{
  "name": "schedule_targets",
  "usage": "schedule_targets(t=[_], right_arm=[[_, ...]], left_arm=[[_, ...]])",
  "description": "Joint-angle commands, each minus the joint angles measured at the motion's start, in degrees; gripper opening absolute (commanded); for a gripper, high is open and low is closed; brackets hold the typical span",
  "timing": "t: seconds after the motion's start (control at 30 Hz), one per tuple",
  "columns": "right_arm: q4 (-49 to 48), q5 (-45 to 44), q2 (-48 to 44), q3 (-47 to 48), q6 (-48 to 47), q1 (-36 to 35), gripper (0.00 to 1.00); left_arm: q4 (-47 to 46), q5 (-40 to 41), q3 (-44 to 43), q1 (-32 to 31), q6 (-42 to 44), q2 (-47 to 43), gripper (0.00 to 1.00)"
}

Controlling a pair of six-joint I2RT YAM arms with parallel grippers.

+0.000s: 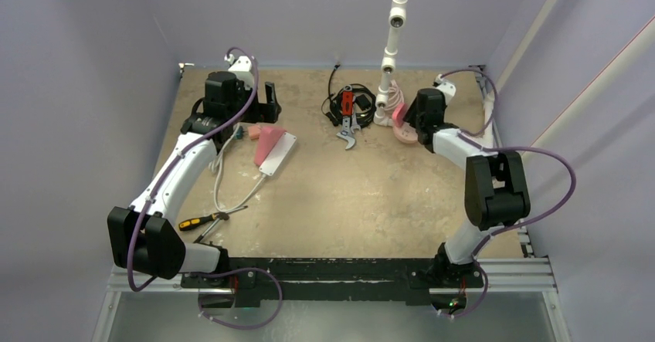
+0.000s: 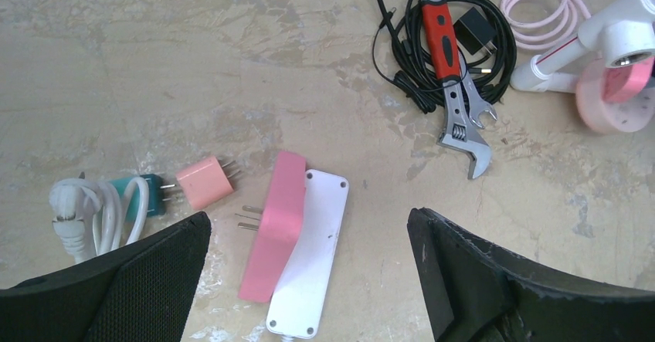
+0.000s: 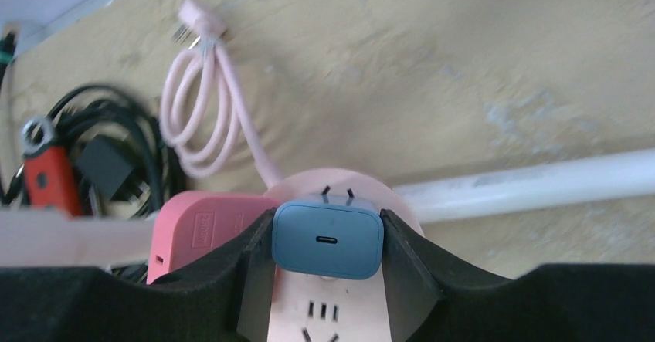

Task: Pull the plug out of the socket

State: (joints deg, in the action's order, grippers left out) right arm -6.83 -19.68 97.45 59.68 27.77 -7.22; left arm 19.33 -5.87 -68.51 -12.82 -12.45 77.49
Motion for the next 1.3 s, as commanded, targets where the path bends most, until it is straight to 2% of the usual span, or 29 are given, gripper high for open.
schedule_targets(t=[0.0,0.13,0.43,0.67,0.8,1.0,1.2,1.27], right_arm=[[-2.8,-1.3,-3.9,-2.4,5.2,-5.7,0.0],[-1.9,-2.4,-5.2,-5.5,7.7,-8.4,0.0],[-1.5,-2.2,-14.9,-15.5,12.6,-13.7,0.0],[-2.0,-0.2,-16.7,-20.5,15.2,-20.2,0.0],[-3.5,0.3,-15.1,-22.7,17.2,-24.1,0.0],[-0.6,-1.1,-11.6,-18.7,21.2,-32.9,0.0],[-1.7,0.2,-3.5,-14.6,22.4,-38.8,0.06],[-1.8,0.4,-1.3,-13.1,22.9,-40.5,0.13]], left_arm=[[-2.5,-1.2,0.7,-0.8,-0.9,-1.4,0.99],[-2.5,-1.0,0.7,-1.9,-0.9,-1.3,0.99],[-2.4,-0.5,0.7,-4.0,-0.7,-1.0,0.99],[-1.9,-0.2,2.1,-10.7,-0.4,-0.8,0.99],[-3.6,-2.8,6.4,-14.4,-1.6,-1.5,0.99],[-4.5,-4.3,11.4,-19.9,-1.5,-1.6,0.99],[-4.8,-3.5,12.3,-20.3,-1.4,-2.8,0.99],[-4.0,-1.1,12.0,-20.2,-0.8,-3.3,0.99]])
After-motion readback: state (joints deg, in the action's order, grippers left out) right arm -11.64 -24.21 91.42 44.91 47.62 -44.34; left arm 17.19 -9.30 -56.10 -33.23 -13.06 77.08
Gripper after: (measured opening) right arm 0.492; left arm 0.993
